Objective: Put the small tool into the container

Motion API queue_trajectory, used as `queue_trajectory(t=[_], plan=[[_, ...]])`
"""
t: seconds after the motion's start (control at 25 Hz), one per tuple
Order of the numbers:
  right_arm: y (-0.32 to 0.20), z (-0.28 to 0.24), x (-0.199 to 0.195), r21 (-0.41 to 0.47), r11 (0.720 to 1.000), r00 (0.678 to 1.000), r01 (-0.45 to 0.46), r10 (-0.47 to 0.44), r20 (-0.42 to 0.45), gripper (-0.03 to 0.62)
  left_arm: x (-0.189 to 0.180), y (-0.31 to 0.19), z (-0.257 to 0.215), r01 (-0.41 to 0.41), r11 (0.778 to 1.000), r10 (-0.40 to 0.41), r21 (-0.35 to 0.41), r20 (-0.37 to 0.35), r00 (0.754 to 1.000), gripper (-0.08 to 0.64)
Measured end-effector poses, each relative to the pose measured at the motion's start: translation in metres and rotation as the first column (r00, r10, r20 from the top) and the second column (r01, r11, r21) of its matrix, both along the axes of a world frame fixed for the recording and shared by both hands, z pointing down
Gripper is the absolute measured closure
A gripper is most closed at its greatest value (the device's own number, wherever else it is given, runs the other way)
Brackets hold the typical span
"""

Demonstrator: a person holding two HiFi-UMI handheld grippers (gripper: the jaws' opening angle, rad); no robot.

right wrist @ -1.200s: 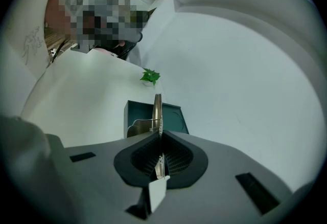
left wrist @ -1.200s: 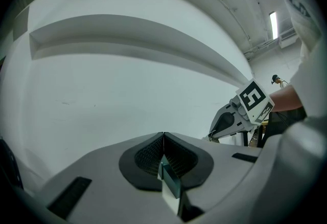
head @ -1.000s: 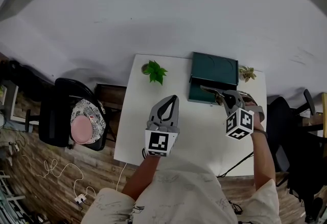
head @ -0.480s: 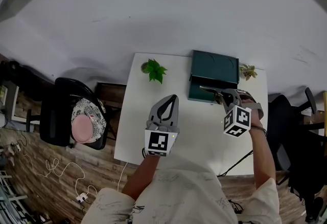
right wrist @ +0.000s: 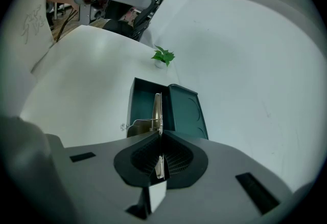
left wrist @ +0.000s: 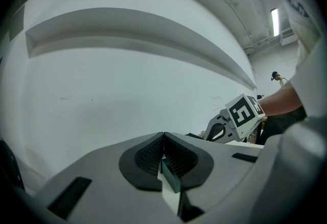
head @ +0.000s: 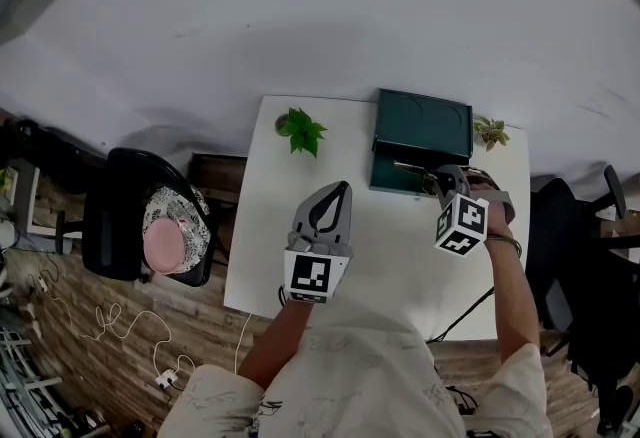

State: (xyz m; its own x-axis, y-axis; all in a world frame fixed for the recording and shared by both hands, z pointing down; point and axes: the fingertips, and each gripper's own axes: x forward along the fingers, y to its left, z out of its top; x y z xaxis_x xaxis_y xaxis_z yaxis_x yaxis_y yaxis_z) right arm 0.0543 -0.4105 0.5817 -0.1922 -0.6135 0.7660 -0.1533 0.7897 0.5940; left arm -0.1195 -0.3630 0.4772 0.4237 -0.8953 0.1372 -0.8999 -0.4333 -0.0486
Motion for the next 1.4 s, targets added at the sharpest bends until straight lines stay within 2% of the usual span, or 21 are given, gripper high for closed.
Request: queue_trajectory(t=[0.36, 0.96, 1.4], plan=[[-0.016, 0.027, 0.002, -0.031, 0.999, 1.000, -0.012, 0.012, -0.008, 0.577, 0.003, -0.008, 0.011, 0.006, 1.000, -0.006, -0.002, 0.026, 1.000, 0.554], [-0.035, 0.050, -0.004, -0.032, 0.999, 1.000, -0.013, 0.012, -0.006, 0.577, 0.006, -0.016, 0.037, 0.023, 0.997, -0.020, -0.068, 0.042, 0.999, 0.554], [-0.046, 0.060, -0.011, -0.011, 1.000, 1.000, -0.018, 0.018, -0.026, 0.577, 0.005, -0.021, 0.043, 0.019, 0.997, -0.015, -0.071, 0.051, 0.999, 0.554]])
